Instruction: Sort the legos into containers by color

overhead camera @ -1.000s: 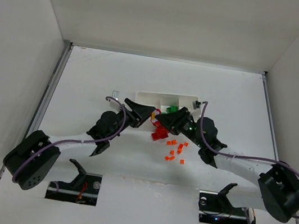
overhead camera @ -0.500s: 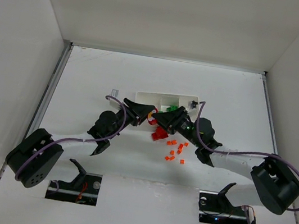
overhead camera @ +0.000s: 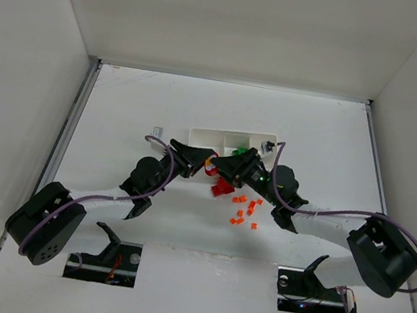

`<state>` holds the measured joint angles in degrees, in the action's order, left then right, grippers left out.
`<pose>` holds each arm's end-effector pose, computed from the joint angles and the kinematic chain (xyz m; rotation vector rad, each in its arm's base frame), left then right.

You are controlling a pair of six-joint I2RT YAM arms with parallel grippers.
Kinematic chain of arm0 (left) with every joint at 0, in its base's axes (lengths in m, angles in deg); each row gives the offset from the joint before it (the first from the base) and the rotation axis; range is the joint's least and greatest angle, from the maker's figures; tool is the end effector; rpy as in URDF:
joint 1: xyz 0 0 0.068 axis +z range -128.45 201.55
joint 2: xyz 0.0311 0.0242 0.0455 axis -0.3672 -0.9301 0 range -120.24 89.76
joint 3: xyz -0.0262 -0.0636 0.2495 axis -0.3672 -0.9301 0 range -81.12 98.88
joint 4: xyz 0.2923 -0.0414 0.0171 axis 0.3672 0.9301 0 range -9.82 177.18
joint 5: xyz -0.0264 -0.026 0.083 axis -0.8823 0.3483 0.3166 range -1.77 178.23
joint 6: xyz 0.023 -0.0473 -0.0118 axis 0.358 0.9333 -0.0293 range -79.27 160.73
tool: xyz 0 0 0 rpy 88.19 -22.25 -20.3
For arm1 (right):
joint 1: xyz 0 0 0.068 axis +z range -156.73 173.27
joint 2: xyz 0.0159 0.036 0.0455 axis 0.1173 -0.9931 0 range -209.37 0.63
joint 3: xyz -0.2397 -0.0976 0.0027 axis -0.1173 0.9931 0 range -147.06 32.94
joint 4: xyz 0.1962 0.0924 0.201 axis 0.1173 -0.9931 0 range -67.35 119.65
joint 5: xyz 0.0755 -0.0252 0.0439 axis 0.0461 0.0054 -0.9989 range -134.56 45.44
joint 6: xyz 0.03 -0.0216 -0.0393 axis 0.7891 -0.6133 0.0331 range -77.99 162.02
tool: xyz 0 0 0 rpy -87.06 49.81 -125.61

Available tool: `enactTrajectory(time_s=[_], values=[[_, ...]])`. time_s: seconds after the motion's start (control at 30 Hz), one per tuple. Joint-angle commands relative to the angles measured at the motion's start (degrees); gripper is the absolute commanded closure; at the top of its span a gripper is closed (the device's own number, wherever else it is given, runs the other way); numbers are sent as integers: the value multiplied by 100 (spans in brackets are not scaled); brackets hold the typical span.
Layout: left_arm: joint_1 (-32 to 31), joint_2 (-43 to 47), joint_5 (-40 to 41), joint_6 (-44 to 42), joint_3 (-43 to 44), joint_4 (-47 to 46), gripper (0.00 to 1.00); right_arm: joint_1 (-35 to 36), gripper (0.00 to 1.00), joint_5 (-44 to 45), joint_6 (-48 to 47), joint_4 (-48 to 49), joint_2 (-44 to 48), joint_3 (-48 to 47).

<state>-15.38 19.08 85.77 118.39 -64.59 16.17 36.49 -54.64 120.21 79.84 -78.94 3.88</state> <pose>0.2060 -0.1566 0.1749 -0.5272 1.5393 -1.6462 0.2209 0.2161 0.1793 0.4086 1.8476 1.7161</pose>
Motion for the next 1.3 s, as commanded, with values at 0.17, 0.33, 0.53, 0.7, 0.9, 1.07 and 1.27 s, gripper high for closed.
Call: enactTrajectory(time_s=[0.17,0.33,0.53,0.7,0.9,1.07,1.27], values=[[85,317,-106,-32,-80,-112,89,-117,42,7,-234,377,284,216],[85,423,-97,-59,-98,-24,89,-187,42,59,-340,281,311,260],[23,440,-106,-120,-107,90,90,-205,48,103,-463,263,267,216],[85,476,-114,-138,-168,178,90,-240,55,200,-542,263,319,260],[94,458,-123,-199,-151,222,90,-240,63,209,-621,263,425,269],[243,581,-202,-243,-177,353,90,-327,67,279,-683,158,661,348],[498,897,-317,-340,-265,679,90,-477,67,279,-937,-395,1039,322]])
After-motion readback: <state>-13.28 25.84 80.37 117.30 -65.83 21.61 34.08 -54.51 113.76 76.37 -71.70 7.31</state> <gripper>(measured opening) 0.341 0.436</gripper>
